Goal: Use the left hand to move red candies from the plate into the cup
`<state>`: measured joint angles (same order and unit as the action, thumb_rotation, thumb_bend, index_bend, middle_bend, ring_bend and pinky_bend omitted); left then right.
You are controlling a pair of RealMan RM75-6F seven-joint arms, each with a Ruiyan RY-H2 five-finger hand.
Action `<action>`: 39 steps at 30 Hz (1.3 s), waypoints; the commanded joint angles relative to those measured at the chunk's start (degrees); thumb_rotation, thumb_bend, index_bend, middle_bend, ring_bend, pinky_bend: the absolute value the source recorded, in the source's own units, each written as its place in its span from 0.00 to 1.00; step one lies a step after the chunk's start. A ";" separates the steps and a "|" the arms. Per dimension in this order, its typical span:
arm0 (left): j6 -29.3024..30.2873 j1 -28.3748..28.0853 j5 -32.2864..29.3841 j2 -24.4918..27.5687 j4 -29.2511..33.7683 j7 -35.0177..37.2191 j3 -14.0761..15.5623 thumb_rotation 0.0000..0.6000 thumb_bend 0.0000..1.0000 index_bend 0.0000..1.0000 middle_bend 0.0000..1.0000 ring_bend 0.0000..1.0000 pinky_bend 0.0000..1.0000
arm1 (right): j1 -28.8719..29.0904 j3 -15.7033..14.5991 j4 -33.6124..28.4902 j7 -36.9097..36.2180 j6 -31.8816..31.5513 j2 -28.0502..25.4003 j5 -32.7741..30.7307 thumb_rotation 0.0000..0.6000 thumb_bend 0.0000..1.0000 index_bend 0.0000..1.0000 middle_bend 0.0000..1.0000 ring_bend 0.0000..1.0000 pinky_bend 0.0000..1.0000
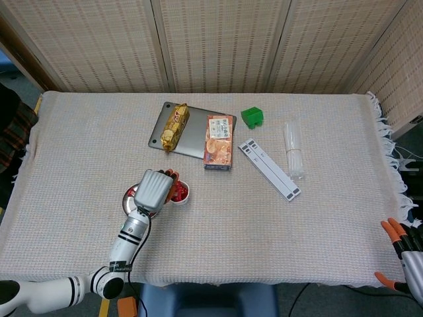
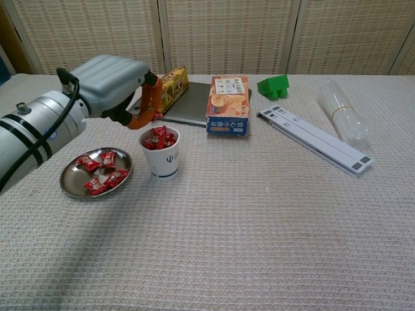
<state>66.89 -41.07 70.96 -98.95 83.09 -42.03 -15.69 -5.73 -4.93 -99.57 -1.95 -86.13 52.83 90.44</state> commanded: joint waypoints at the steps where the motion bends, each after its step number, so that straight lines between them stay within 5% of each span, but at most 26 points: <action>1: -0.45 -0.25 -0.58 -0.58 -0.73 -0.26 0.82 1.00 0.39 0.56 0.65 0.66 1.00 | -0.10 0.08 0.16 -0.38 -0.16 -0.15 -0.13 1.00 0.04 0.00 0.00 0.00 0.00; 10: -1.48 -1.47 -1.11 -2.72 -4.23 1.02 1.99 1.00 0.39 0.48 0.55 0.67 1.00 | -0.40 0.12 0.34 -1.13 -0.75 -0.36 -0.08 1.00 0.04 0.00 0.00 0.00 0.00; 26: 3.23 1.24 3.11 3.22 5.52 5.09 4.28 1.00 0.38 0.20 0.32 0.68 1.00 | -0.88 -0.10 0.37 -0.95 -1.60 -0.20 0.83 1.00 0.04 0.00 0.00 0.00 0.00; 30: 10.75 8.09 11.31 10.67 13.43 13.70 10.91 1.00 0.38 0.16 0.26 0.59 0.98 | -1.09 -0.31 0.81 -1.44 -2.35 -0.09 1.95 1.00 0.04 0.00 0.00 0.00 0.00; 33: 18.27 16.25 19.52 18.05 14.29 25.07 21.20 1.00 0.38 0.14 0.19 0.30 0.71 | -1.51 -0.34 1.46 -1.74 -3.78 0.37 3.15 1.00 0.04 0.00 0.00 0.00 0.00; 36: 28.23 25.22 25.01 21.64 8.19 33.43 29.02 1.00 0.38 0.09 0.10 0.07 0.29 | -1.97 -0.39 2.37 -1.65 -4.98 1.12 4.03 1.00 0.04 0.00 0.00 0.00 0.00; 39: 38.47 32.75 26.95 20.12 -0.19 40.16 30.29 1.00 0.38 0.07 0.07 0.01 0.21 | -1.92 -0.29 2.75 -1.44 -4.94 1.67 4.07 1.00 0.04 0.00 0.00 0.00 0.00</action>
<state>92.25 -19.72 91.25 -81.91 91.42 -12.06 9.71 -7.64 -5.26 -96.88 -3.43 -91.06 54.43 94.50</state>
